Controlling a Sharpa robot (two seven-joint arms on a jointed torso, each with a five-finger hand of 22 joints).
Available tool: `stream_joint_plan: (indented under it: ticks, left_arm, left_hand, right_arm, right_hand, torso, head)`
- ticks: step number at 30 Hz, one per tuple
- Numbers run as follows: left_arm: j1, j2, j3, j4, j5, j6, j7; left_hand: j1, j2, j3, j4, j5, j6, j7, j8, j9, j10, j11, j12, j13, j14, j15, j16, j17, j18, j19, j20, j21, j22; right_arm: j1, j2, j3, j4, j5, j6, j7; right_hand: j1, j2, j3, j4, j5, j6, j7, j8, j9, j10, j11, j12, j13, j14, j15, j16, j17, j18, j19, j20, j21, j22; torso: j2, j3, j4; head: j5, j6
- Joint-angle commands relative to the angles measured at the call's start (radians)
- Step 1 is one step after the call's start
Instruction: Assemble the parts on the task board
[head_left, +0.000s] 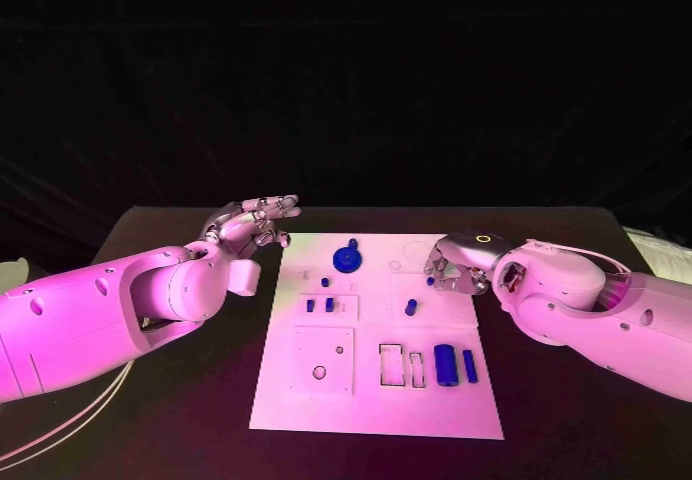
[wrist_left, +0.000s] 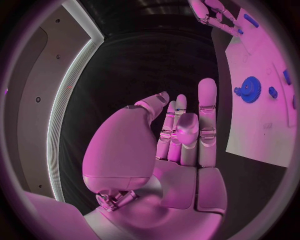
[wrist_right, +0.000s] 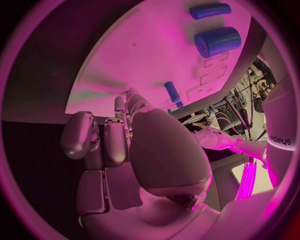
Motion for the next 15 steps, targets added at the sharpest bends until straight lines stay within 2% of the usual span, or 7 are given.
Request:
stream_joint_plan:
  ticks: [1,15]
  left_arm:
    - [0.0,0.0,0.0,0.004,0.024,0.019,0.022]
    - [0.0,-0.001,0.0,0.003,0.023,0.01,0.008]
  left_hand:
    - [0.006,0.007,-0.004,-0.001,-0.001,-0.003,-0.001,0.004,-0.001,-0.008,-0.002,0.006,0.001,-0.01,0.0,-0.006,-0.002,0.014,-0.005,0.0,-0.008,-0.002]
    - [0.026,0.017,-0.008,-0.017,0.0,-0.009,0.001,0.004,-0.001,-0.019,0.0,0.015,0.003,-0.018,0.0,-0.012,-0.019,0.016,-0.009,-0.001,-0.028,-0.019]
  right_arm:
    - [-0.003,0.006,-0.001,-0.004,-0.041,0.052,-0.011]
    - [-0.009,0.032,-0.003,-0.022,-0.036,0.069,-0.007]
  right_hand:
    - [-0.006,-0.009,0.012,0.0,-0.004,0.009,0.001,0.0,0.0,0.011,0.001,-0.005,-0.005,0.047,-0.008,-0.007,-0.002,0.018,0.001,-0.009,-0.005,-0.002]
    - [-0.015,-0.003,0.085,-0.012,-0.011,0.029,-0.003,0.001,0.002,0.031,-0.003,-0.01,-0.034,0.049,-0.013,-0.004,0.002,0.017,0.005,-0.015,-0.004,0.003]
  torso:
    - [0.0,0.0009,-0.0007]
    - [0.0,0.0004,-0.0008]
  head:
    - [0.004,-0.002]
    - [0.004,-0.005]
